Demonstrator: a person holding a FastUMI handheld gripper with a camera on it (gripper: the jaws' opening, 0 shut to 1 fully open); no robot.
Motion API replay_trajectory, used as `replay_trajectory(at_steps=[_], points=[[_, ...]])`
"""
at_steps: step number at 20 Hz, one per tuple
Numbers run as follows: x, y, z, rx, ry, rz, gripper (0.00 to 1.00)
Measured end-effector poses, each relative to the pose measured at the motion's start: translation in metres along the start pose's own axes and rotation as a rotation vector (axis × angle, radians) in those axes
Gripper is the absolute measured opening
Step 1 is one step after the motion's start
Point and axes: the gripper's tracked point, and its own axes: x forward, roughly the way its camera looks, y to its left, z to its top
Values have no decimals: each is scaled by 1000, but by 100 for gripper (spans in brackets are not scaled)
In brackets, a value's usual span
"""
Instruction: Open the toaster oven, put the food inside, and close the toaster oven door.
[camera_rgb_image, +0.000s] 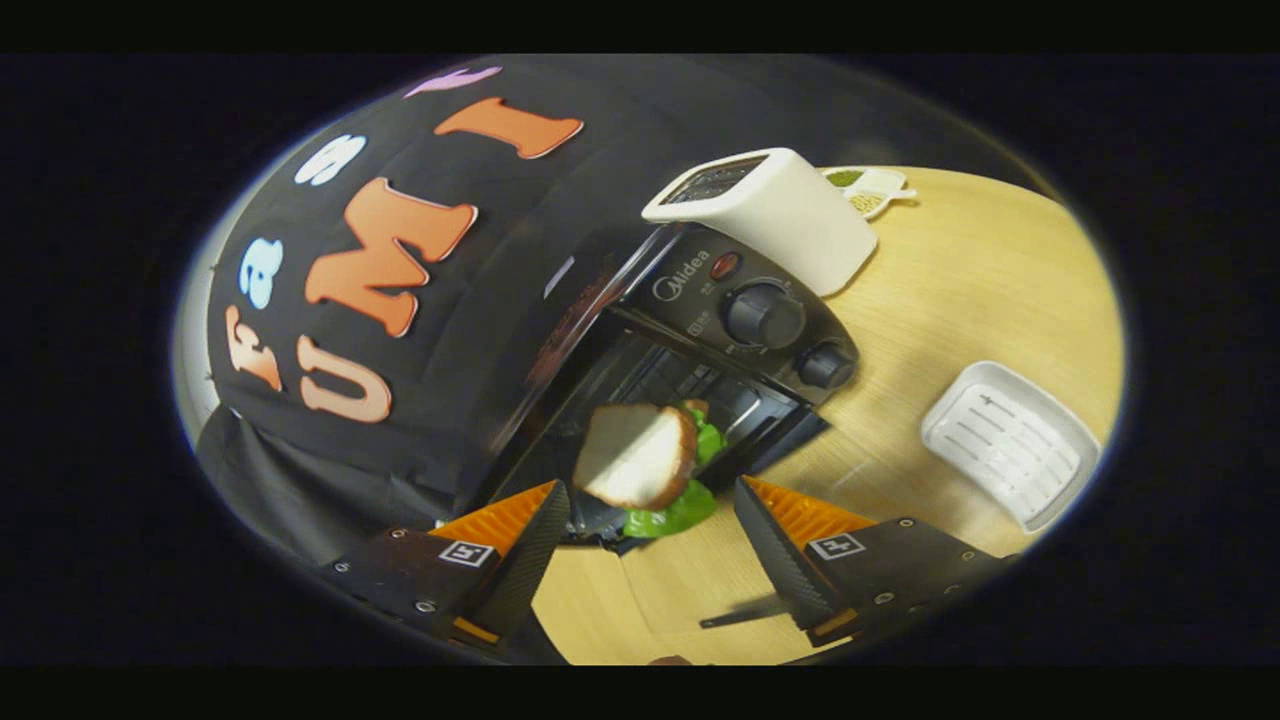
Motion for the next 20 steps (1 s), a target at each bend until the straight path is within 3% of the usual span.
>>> replay_trajectory(at_steps=[5,10,17,20], points=[[-28,-36,-53,-256,173,-97,98],[-55,-54,-93,-404,309,-145,99],[-41,-101,-117,-668,421,-245,99],[-21,-101,-121,-703,426,-241,100]])
